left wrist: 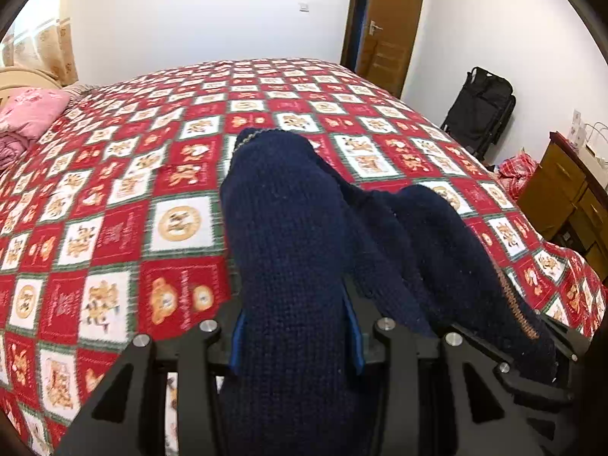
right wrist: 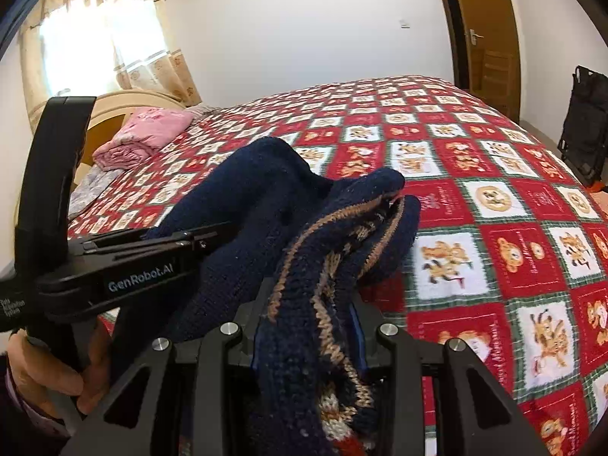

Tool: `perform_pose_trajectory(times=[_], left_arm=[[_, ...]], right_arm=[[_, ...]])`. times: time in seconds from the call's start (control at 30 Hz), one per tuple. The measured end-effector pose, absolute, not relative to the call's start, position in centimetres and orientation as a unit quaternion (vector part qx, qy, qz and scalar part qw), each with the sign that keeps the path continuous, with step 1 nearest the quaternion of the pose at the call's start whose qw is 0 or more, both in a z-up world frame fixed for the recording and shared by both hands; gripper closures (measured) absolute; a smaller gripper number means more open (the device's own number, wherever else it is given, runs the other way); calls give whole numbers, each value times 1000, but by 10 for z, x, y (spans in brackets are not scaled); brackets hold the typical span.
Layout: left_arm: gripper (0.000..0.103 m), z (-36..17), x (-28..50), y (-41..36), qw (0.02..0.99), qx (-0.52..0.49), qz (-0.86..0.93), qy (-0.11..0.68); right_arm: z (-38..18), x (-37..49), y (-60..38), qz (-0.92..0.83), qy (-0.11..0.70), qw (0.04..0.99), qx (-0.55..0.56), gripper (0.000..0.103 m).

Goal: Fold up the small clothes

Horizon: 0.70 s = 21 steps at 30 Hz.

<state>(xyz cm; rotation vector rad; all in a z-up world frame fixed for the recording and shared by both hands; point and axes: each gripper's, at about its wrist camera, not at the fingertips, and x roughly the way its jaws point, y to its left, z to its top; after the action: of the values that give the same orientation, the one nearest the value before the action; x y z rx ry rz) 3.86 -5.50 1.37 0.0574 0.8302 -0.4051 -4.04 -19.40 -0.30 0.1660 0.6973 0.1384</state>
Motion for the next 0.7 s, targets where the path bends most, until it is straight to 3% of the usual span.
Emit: perform_pose_trajectory(times=[0.7], left_arm=[[60, 11, 22, -23, 900, 12, -178, 398]], right_arm=[[-3, -48, -166, 80, 349, 932, 63, 68]])
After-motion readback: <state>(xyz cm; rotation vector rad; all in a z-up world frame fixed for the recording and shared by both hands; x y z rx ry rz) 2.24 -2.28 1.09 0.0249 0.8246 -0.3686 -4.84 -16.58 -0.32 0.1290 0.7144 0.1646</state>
